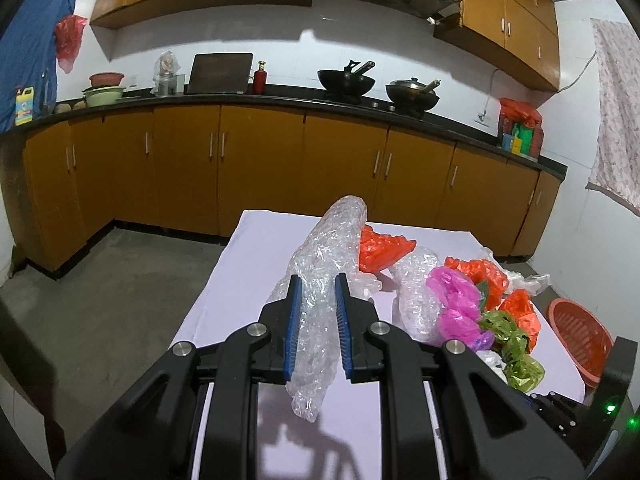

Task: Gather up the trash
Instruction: 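Grasp the bubble wrap with the left tool while the right tool grasps the white bag, then carry the white bag over the orange basket with the right tool while the left tool carries bubble wrap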

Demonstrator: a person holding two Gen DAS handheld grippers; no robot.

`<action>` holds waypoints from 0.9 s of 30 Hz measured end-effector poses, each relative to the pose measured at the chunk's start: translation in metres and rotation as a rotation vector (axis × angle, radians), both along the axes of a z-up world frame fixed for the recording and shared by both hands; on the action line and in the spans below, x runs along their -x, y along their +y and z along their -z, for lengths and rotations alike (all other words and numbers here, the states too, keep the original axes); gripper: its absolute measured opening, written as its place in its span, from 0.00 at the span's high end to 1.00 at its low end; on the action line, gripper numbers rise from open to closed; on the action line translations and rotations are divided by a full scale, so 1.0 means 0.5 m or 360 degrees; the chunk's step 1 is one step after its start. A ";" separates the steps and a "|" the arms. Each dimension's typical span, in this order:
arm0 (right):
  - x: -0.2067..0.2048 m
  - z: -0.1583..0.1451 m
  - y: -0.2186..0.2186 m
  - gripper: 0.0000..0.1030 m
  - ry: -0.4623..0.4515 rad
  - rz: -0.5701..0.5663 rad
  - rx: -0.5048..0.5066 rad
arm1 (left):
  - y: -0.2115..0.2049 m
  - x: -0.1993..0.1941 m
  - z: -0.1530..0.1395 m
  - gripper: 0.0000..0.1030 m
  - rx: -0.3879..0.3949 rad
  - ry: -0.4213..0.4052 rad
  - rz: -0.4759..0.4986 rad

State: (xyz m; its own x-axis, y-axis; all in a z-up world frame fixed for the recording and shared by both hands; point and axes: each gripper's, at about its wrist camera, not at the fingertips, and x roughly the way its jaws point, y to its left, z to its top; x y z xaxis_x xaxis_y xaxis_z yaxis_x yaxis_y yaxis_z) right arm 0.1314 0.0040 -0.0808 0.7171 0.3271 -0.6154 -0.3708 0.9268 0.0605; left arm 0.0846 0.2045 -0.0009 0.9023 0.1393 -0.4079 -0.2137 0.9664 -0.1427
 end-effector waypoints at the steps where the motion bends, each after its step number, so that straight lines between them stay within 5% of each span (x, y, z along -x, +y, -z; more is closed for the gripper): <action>1: 0.004 -0.005 -0.001 0.79 -0.0009 -0.0005 -0.0018 | -0.003 0.004 0.001 0.83 -0.0002 -0.0004 0.0003; 13: 0.064 -0.122 -0.081 0.79 -0.0214 0.0035 -0.0229 | -0.067 0.002 -0.025 0.83 -0.0010 -0.0037 0.0130; 27: 0.056 -0.155 -0.373 0.79 -0.0347 0.0603 -0.0064 | -0.328 -0.058 -0.072 0.83 0.0057 -0.0083 0.0623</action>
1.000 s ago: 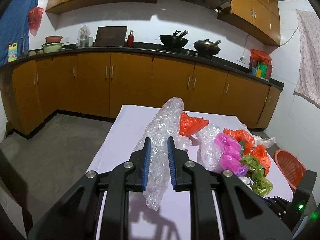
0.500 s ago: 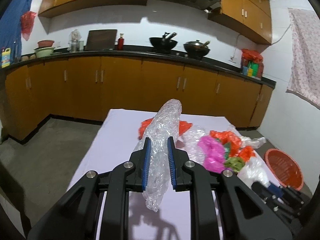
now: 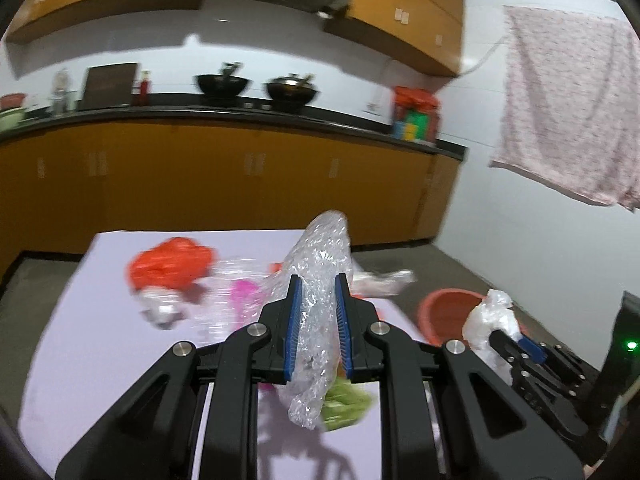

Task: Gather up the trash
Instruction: 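Carry the white bag over the orange basket with the right tool while the left tool carries bubble wrap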

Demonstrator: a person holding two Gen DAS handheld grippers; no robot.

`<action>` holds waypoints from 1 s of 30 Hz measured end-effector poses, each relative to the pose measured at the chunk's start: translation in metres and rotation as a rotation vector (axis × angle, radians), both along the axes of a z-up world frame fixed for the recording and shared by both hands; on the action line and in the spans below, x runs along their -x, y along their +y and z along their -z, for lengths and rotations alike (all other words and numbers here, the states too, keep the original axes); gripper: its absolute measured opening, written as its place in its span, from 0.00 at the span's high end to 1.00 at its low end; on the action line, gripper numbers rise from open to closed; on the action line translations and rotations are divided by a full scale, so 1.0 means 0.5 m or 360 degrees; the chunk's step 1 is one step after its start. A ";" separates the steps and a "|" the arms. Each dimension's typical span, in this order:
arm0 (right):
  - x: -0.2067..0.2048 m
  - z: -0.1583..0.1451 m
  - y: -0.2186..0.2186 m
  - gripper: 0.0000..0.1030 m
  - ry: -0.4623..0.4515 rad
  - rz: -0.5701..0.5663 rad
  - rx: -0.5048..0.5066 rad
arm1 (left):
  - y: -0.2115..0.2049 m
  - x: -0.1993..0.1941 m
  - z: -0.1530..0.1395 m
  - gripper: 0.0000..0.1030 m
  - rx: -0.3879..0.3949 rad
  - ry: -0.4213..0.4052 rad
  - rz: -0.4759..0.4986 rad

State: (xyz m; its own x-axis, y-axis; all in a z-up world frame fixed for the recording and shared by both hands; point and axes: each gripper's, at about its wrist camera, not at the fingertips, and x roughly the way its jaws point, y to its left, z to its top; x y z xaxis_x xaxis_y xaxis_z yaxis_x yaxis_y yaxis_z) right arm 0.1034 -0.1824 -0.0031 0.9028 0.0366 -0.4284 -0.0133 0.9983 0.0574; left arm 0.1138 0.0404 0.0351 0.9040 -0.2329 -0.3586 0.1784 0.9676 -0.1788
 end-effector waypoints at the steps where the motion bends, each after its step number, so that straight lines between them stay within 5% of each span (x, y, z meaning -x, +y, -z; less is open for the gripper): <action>1: -0.002 0.000 -0.025 0.79 0.0000 0.0043 0.0007 | -0.027 -0.010 -0.004 0.83 0.0007 0.0002 0.0047; 13: -0.042 0.019 -0.243 0.79 0.0032 0.0334 0.0011 | -0.246 -0.080 0.003 0.91 0.0036 0.0066 0.0354; 19: -0.058 0.058 -0.279 0.79 0.0092 0.0369 -0.0094 | -0.271 -0.107 0.017 0.95 -0.0006 0.0106 0.0373; 25: -0.052 0.093 -0.289 0.79 0.0139 0.0386 -0.0145 | -0.264 -0.115 0.097 0.93 -0.0053 0.0325 0.0378; 27: -0.048 0.087 -0.287 0.79 0.0124 0.0387 -0.0134 | -0.262 -0.104 0.122 0.75 -0.0049 0.0388 0.0398; 29: -0.044 0.082 -0.287 0.79 0.0110 0.0385 -0.0125 | -0.269 -0.085 0.139 0.39 -0.0061 0.0388 0.0406; 30: -0.041 0.080 -0.289 0.79 0.0105 0.0385 -0.0121 | -0.275 -0.077 0.143 0.37 -0.0073 0.0378 0.0417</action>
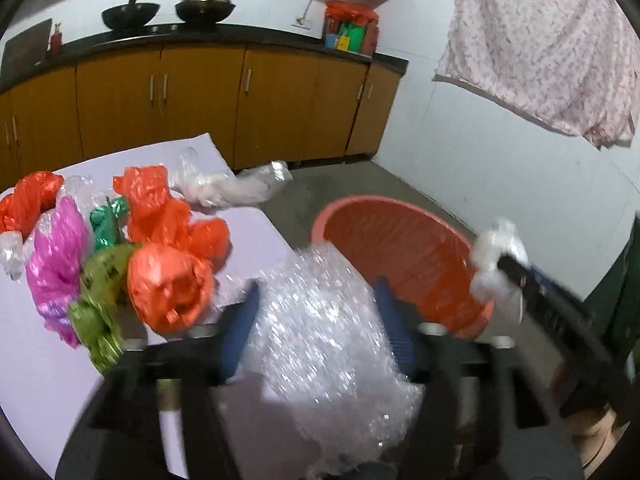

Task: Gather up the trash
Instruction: 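Carry the white bag over the orange basket with the right tool while the left tool carries bubble wrap, then open both tools over the basket, dropping the bubble wrap and white bag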

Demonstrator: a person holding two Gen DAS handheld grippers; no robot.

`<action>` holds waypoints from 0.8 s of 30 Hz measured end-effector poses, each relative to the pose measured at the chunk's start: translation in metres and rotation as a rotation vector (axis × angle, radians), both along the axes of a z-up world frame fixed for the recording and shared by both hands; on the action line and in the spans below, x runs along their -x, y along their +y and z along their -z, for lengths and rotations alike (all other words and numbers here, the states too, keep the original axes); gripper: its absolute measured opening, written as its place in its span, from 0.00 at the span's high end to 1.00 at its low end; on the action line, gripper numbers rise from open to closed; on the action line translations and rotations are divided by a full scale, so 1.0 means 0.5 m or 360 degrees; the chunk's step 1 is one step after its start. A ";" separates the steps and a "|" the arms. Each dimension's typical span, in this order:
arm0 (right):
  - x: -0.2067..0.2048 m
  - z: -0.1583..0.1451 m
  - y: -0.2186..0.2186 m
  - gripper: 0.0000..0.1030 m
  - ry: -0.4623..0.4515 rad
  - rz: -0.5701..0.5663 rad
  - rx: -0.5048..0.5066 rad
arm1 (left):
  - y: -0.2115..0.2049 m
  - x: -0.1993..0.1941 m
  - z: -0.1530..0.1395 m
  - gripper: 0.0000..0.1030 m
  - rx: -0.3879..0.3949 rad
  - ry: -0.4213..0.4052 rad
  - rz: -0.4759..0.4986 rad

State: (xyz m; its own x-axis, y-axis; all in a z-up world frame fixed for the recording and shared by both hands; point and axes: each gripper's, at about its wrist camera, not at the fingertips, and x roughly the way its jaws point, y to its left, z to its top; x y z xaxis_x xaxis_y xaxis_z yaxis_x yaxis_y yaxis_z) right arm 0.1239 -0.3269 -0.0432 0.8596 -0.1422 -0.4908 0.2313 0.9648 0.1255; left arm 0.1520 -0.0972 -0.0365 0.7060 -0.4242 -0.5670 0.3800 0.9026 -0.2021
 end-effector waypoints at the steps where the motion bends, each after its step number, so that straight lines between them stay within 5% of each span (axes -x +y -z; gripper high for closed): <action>1: 0.003 -0.001 -0.001 0.79 -0.0003 0.0000 0.0006 | -0.012 0.009 0.006 0.35 -0.0011 -0.0007 0.0029; 5: 0.020 -0.002 -0.003 0.79 -0.0003 0.0010 0.0046 | -0.054 0.016 0.029 0.28 -0.0108 -0.0002 0.0075; 10: 0.041 0.000 -0.023 0.79 0.0014 0.0044 0.0053 | -0.072 -0.007 0.096 0.30 -0.0219 0.0168 0.0039; 14: 0.050 0.000 -0.034 0.79 0.0020 0.0063 0.0046 | -0.072 -0.006 0.107 0.64 -0.0226 0.0200 0.0055; 17: 0.051 0.002 -0.033 0.79 0.0017 0.0063 0.0035 | -0.073 0.001 0.105 0.79 -0.0234 0.0172 0.0052; 24: 0.050 -0.004 -0.025 0.79 -0.0005 0.0018 0.0021 | -0.043 0.009 0.072 0.85 -0.0190 0.0117 0.0023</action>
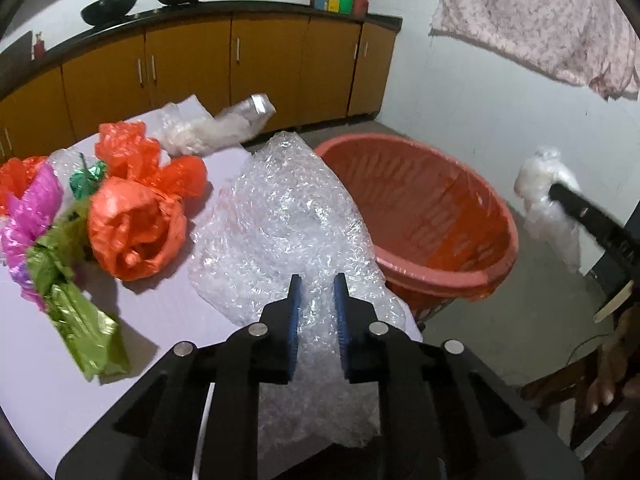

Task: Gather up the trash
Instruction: 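Open both tools over the basket, dropping the bubble wrap and white bag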

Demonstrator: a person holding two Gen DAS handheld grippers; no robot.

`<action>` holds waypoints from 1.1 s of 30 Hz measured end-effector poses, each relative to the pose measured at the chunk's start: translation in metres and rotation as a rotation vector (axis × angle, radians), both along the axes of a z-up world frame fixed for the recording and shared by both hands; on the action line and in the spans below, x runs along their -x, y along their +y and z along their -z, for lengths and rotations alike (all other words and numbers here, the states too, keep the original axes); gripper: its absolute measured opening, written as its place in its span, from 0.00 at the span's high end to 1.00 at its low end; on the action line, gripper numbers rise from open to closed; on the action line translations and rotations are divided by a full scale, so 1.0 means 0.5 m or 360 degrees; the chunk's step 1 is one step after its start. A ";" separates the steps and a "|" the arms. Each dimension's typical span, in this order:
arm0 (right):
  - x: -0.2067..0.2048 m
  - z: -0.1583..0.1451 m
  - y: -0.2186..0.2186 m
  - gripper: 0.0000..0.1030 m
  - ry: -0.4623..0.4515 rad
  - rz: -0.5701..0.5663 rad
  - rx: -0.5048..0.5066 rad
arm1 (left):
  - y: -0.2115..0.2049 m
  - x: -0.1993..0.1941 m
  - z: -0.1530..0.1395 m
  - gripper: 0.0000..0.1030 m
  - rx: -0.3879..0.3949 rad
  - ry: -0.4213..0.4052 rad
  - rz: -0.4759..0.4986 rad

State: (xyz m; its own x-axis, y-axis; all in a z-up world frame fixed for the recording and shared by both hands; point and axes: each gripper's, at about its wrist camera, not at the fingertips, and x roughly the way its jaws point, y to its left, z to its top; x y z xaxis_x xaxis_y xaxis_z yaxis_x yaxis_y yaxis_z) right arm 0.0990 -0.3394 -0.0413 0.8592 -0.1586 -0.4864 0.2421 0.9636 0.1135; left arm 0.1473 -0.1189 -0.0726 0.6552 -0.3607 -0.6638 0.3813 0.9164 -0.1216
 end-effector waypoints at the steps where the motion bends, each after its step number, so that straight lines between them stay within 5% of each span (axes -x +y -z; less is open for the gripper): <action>1: 0.001 -0.001 -0.001 0.79 -0.0006 -0.0007 -0.0004 | 0.003 0.000 -0.014 0.85 0.0023 -0.0018 -0.0005; 11: -0.036 -0.031 -0.018 0.79 -0.0058 -0.0030 -0.0063 | -0.085 -0.061 -0.107 0.85 0.0141 -0.0141 0.0104; 30: -0.160 -0.011 -0.093 0.77 0.0006 -0.0033 -0.0219 | -0.201 -0.139 -0.041 0.84 0.0053 0.0006 0.0232; 33: -0.173 -0.012 -0.102 0.73 -0.0006 -0.0047 -0.0256 | -0.203 -0.146 -0.035 0.77 0.0063 0.0026 0.0234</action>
